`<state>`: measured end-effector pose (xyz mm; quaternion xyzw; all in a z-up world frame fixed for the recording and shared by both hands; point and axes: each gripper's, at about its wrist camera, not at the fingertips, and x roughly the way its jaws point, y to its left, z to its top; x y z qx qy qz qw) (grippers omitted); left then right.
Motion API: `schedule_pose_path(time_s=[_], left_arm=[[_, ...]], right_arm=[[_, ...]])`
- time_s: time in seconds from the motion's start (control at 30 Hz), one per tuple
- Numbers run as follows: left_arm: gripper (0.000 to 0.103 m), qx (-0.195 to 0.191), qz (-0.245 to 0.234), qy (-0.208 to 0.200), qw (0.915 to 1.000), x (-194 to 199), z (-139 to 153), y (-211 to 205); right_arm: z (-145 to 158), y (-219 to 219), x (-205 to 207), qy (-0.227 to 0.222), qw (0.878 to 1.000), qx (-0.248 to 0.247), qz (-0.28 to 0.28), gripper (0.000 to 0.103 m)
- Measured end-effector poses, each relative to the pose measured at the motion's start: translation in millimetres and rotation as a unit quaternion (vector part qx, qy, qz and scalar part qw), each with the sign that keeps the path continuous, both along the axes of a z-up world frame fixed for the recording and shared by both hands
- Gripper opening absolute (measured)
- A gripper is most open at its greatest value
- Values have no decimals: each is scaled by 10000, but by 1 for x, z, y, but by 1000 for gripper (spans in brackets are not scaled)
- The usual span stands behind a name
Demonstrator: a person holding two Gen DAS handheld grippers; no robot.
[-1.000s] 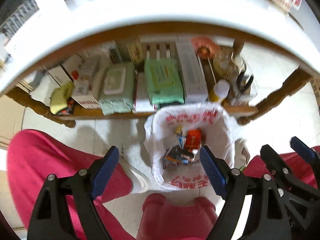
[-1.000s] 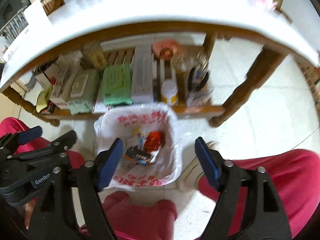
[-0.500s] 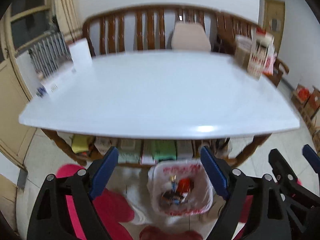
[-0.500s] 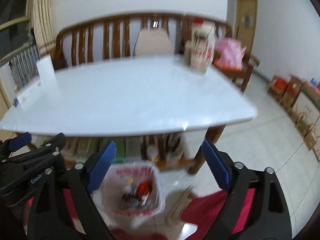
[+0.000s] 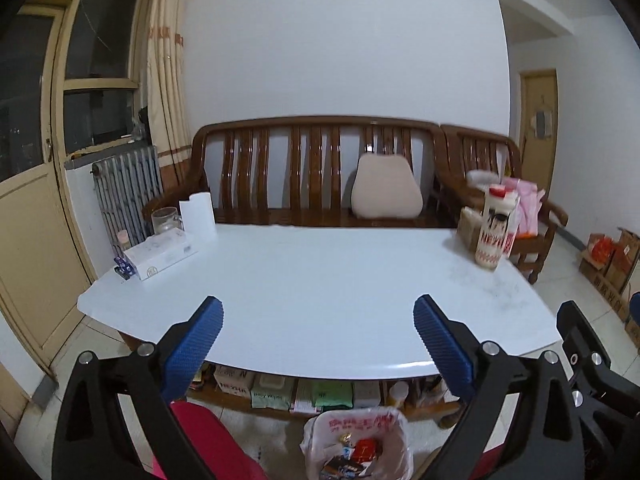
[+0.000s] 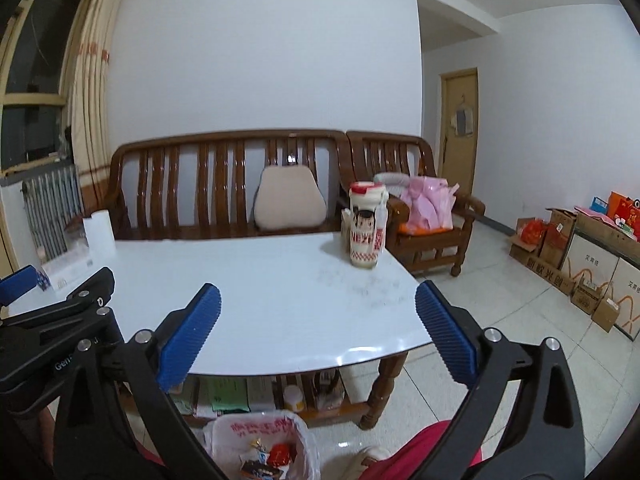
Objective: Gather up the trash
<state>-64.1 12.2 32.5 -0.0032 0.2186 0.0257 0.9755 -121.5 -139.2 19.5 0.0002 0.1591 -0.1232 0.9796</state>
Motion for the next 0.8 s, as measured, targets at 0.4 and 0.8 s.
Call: schedule_pose_path(time_s=[0.4, 0.8], left_arm=[[95, 23, 122, -213, 9997, -18, 15, 3], [95, 78, 128, -123, 9998, -18, 14, 1]], right_arm=[[13, 8, -19, -171, 9998, -89, -5, 96], [15, 7, -23, -147, 9998, -105, -27, 96]])
